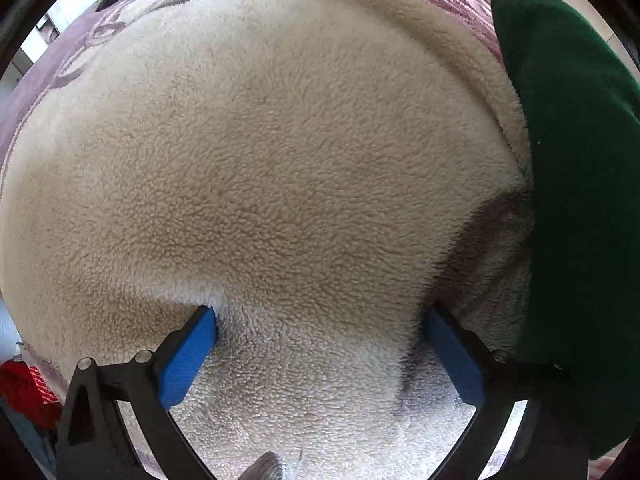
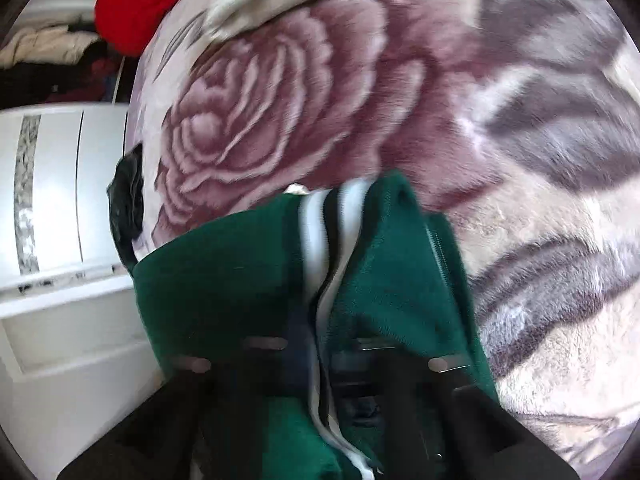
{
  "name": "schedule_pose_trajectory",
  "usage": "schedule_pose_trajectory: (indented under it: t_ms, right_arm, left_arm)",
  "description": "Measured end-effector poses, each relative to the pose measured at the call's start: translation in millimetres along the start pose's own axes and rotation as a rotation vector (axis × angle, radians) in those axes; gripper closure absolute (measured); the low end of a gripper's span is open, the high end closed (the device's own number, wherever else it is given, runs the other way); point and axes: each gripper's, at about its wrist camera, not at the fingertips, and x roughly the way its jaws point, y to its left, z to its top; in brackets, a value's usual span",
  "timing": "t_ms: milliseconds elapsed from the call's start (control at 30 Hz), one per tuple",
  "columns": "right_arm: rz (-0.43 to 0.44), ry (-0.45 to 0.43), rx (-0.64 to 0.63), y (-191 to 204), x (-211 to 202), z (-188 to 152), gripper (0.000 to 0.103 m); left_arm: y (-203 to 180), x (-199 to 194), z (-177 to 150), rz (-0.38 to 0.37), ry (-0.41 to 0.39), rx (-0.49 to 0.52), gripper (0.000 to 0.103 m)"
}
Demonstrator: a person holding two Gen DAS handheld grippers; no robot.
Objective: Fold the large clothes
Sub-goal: 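Lift the striped edge with the right gripper and fold it over the bundle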
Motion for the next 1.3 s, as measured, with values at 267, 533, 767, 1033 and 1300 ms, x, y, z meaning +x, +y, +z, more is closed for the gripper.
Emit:
schedule_pose_trajectory:
  t_ms: [267,533,767,1033,1300]
  right_arm:
    - [-0.046,-0.012,0.022,-11,-20,31,0.099]
    - [-0.014,0.229,-0.128,-32,-15,-65,0.034]
    - [0.026,0.255,-0.096,-54,13,-143,0.100]
    - [0.062,0.047,-0.007,-62,-91,-183,0.101]
    - [-0.076,0.216,0.056,-113,-2,-171,0.098]
  left_arm:
    - [1,-17,-22,0.040,0.035,-0.020,0.000]
    - [5,-70,-50,0.111,-0.004,-0.191,0.000]
    - [-24,-126,-70,0.071,-0.104,-0.310,0.000]
    - [-85,-111,-34,0.008,-0.115,-0.181,0.000]
    - [-94,-100,-23,0.031,-0.071,-0.086,0.000]
